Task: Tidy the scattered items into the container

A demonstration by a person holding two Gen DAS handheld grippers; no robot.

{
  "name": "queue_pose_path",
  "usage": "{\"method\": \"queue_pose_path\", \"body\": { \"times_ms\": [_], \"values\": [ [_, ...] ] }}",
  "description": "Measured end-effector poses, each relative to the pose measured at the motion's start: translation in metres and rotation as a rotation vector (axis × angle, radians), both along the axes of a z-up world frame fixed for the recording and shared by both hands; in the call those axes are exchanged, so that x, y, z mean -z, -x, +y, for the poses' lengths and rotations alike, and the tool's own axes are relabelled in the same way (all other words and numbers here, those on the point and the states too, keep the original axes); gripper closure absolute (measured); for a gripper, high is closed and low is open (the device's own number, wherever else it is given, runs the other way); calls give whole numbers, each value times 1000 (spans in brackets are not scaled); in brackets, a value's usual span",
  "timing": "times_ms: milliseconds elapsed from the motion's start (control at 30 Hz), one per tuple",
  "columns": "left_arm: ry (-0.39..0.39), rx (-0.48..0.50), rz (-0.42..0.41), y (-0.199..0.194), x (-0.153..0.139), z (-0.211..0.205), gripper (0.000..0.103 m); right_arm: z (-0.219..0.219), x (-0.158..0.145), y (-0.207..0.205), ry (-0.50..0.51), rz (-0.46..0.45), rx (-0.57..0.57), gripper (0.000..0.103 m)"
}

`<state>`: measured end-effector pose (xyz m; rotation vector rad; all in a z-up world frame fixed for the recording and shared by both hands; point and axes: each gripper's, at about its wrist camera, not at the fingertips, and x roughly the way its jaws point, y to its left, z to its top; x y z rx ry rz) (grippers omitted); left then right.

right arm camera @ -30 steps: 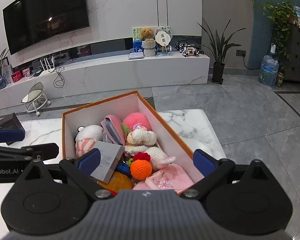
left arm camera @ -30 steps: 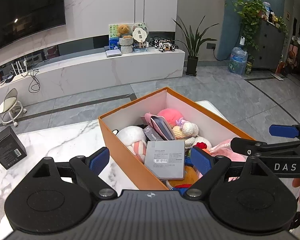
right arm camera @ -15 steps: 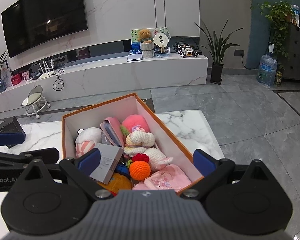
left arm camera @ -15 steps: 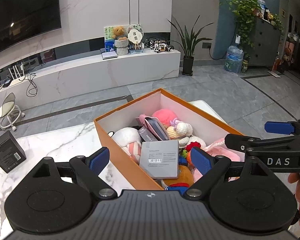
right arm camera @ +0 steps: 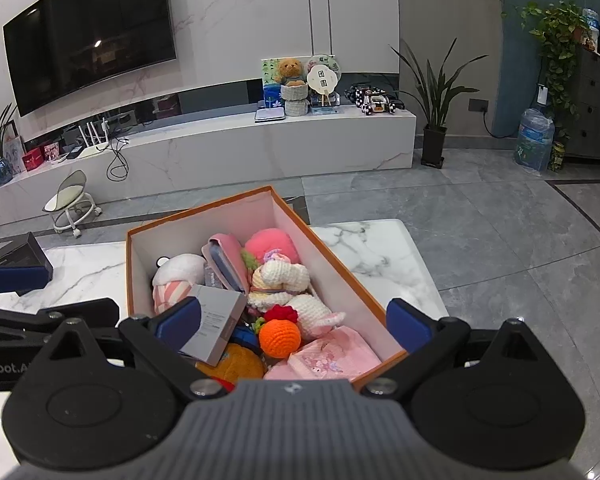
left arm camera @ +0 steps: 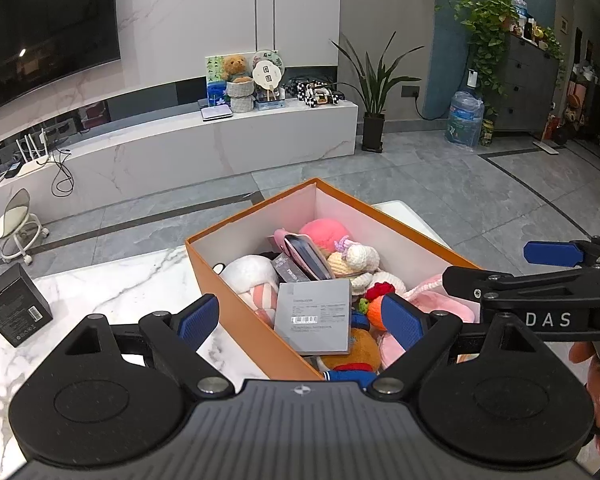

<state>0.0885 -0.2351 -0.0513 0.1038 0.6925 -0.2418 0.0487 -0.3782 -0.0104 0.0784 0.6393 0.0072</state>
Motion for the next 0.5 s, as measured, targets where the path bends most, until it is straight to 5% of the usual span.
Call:
{"method": "queue_pose_path", "body": {
  "times_ms": [500],
  "values": [
    [-7, 4, -9, 2, -3, 0, 0, 0, -2, 2, 5, -4, 2, 3]
  ]
}}
